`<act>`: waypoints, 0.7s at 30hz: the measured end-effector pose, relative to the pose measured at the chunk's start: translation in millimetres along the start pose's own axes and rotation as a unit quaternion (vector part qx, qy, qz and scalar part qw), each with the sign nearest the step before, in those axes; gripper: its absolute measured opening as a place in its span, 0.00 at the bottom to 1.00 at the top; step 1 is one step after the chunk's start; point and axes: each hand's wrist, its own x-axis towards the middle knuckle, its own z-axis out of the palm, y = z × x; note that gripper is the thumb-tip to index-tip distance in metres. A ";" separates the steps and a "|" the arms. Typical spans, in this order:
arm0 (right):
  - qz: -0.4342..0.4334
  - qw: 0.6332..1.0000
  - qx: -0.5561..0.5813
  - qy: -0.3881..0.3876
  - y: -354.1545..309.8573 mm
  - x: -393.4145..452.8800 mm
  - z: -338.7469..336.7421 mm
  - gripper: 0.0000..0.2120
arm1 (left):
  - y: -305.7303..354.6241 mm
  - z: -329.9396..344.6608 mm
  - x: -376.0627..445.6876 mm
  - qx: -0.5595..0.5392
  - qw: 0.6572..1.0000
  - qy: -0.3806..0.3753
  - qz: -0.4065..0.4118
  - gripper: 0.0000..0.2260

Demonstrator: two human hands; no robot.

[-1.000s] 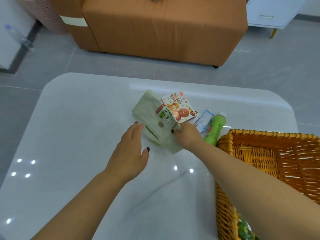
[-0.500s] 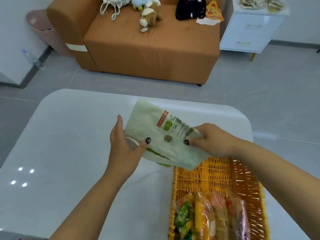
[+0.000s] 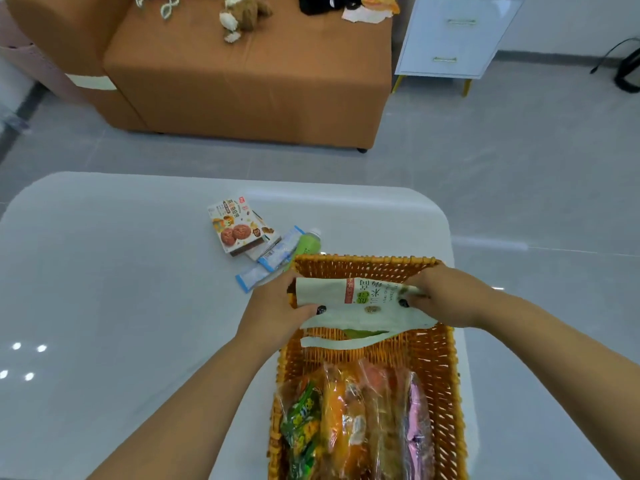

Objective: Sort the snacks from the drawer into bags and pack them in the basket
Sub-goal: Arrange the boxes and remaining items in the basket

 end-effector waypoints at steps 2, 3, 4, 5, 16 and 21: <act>-0.001 1.000 0.010 0.012 2.5 10.4 16.0 0.08 | -1.5 3.7 5.4 0.022 1.000 0.012 -0.005 0.18; 0.005 1.000 0.017 0.018 4.0 16.5 23.3 0.10 | -1.9 4.9 9.9 0.037 0.999 0.023 -0.003 0.18; 0.014 0.999 0.021 0.025 5.3 22.7 30.1 0.12 | -2.4 6.2 15.5 0.051 0.998 0.036 0.001 0.19; 0.024 0.999 0.023 0.029 6.7 29.4 36.4 0.14 | -2.4 6.9 21.0 0.062 0.997 0.046 0.005 0.19; 0.086 0.993 0.067 0.034 11.0 91.0 70.5 0.10 | -19.5 8.7 52.1 0.131 0.988 -0.073 -0.017 0.33; 0.076 0.994 0.069 0.028 19.2 101.0 70.0 0.09 | -24.3 13.7 55.5 0.117 0.988 -0.099 -0.024 0.33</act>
